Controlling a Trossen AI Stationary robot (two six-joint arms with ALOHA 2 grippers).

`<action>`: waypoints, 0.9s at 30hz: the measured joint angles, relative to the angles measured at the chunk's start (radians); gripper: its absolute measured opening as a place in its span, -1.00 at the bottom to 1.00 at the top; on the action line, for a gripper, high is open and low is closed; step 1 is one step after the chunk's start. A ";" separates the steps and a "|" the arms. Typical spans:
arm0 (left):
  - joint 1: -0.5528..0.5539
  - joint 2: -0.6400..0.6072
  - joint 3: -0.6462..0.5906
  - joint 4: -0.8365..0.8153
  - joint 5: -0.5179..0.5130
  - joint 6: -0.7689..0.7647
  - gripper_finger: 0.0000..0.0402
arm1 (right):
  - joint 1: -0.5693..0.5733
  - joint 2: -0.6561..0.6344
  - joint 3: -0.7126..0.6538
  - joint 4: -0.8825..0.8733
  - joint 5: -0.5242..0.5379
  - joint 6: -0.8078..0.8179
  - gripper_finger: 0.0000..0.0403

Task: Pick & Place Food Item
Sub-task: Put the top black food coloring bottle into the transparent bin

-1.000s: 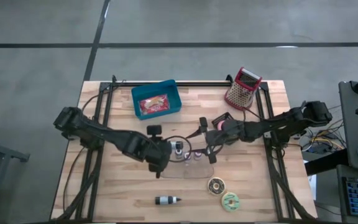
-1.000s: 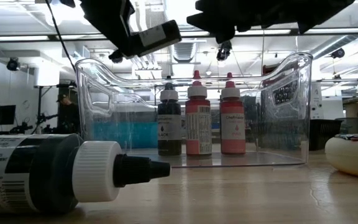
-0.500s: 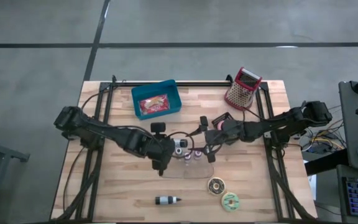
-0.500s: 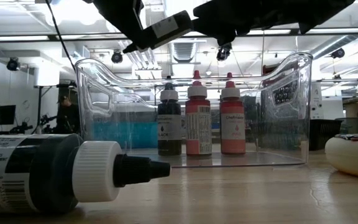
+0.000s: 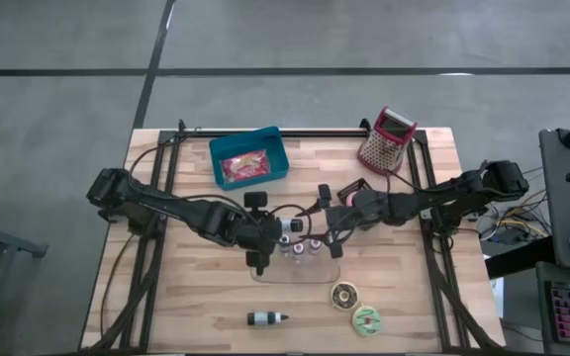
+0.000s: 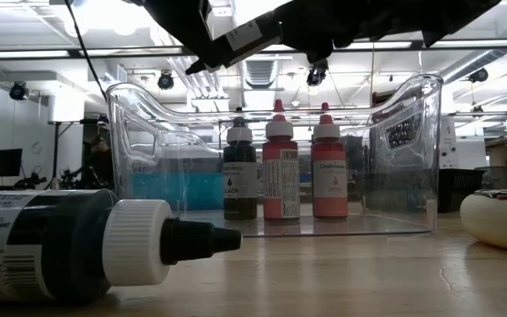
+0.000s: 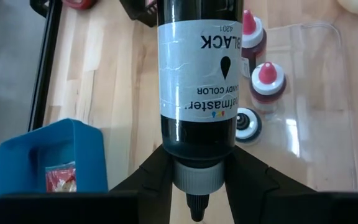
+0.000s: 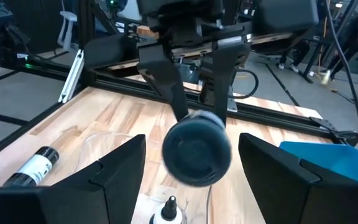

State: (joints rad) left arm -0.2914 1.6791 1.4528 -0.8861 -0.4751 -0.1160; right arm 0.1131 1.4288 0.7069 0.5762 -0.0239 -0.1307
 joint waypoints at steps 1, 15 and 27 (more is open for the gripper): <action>0.001 0.000 0.000 0.000 0.004 0.001 -0.47 | 0.000 0.000 0.002 0.000 0.000 0.000 0.25; 0.003 0.000 0.000 0.019 0.010 0.016 -0.47 | 0.000 0.074 0.037 0.003 0.005 -0.001 0.18; 0.003 0.000 -0.001 0.006 0.015 0.016 -0.47 | -0.001 0.112 0.108 -0.050 0.004 -0.015 0.03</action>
State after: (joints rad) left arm -0.2882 1.6791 1.4517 -0.8806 -0.4606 -0.1000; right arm 0.1123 1.5411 0.8150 0.5262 -0.0200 -0.1460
